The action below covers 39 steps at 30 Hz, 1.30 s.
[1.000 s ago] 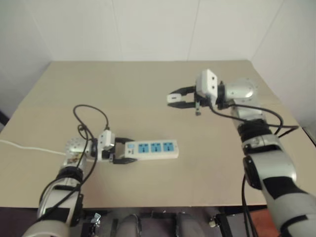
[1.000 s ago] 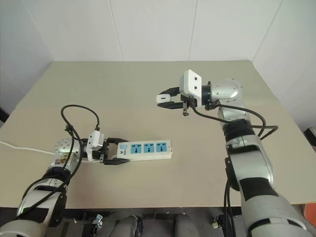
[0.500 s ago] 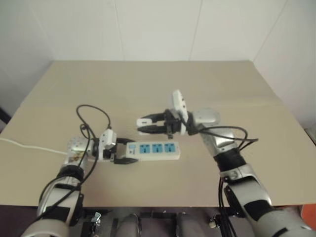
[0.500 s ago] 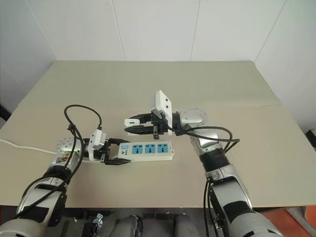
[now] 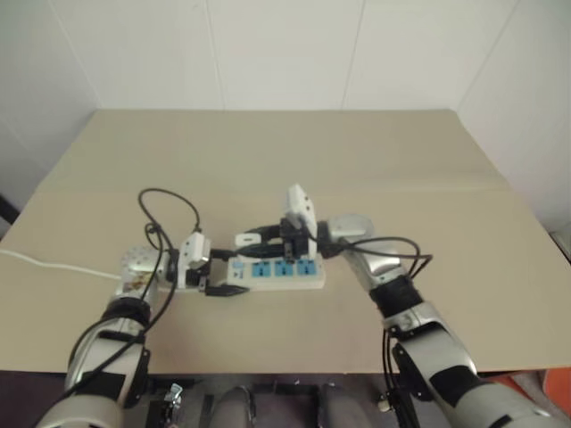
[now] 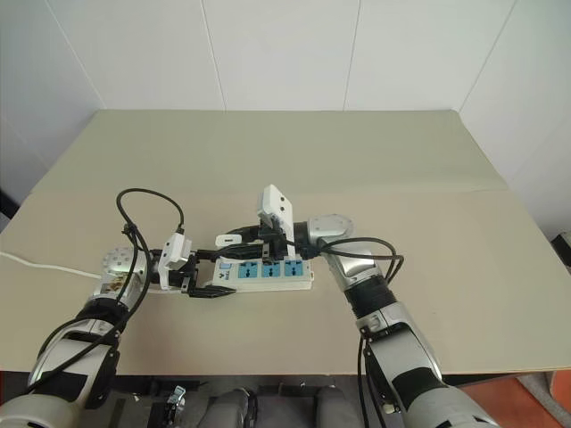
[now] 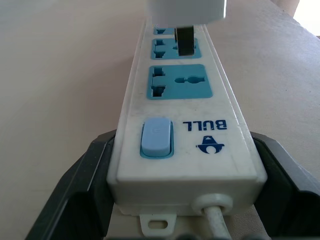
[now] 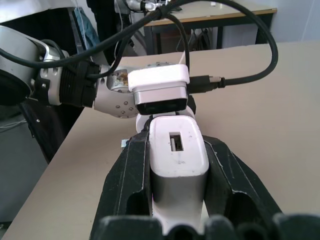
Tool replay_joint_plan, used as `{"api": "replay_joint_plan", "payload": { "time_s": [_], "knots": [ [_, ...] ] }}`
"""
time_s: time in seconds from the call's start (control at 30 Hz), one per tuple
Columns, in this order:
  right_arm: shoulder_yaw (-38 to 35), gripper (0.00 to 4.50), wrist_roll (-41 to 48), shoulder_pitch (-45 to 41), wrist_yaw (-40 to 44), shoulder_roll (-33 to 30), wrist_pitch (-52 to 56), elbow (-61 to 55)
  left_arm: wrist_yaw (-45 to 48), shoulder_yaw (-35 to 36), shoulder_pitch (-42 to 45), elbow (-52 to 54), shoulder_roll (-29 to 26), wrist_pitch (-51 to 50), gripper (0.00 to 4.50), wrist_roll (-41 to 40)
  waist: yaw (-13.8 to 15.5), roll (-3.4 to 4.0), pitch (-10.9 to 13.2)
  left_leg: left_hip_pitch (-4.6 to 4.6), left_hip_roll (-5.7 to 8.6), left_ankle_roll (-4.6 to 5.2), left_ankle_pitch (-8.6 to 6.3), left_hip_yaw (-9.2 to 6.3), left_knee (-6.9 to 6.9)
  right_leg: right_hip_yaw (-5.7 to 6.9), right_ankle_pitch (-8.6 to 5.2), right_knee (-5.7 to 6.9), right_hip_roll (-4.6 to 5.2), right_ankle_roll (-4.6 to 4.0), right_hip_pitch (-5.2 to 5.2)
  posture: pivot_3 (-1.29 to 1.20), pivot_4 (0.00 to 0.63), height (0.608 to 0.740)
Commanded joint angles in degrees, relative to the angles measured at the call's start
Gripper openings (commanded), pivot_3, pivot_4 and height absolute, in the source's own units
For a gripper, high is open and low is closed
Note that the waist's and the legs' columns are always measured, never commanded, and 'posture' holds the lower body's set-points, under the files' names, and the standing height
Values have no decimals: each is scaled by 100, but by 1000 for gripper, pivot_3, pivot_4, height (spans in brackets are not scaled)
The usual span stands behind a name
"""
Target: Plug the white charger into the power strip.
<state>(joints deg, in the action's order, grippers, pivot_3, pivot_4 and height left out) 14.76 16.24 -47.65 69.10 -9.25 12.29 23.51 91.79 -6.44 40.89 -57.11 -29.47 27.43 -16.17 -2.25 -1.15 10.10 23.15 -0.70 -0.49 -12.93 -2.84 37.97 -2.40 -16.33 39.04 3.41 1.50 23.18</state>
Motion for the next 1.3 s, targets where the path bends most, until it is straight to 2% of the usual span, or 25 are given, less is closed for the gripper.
{"api": "replay_joint_plan", "payload": {
  "time_s": [0.03,0.73,1.3],
  "knots": [
    [-90,1118,-32,-31,15,28,-271,48,71,-114,14,18,-39,-18,3314,29,0,0,0,0,0,0,0,0,0,0,0,0,0,0,0,0,150,740],
    [-243,1118,-242,-197,31,2,-678,796,71,-210,132,-121,-36,-33,3314,12,5,0,0,0,0,0,0,0,0,0,0,-1,0,0,0,0,150,740],
    [-232,1118,-286,-176,109,-56,-590,729,71,-227,275,-309,-49,7,3314,24,6,0,0,-1,0,0,0,-1,0,0,0,0,0,0,-1,0,150,740]
  ]
}}
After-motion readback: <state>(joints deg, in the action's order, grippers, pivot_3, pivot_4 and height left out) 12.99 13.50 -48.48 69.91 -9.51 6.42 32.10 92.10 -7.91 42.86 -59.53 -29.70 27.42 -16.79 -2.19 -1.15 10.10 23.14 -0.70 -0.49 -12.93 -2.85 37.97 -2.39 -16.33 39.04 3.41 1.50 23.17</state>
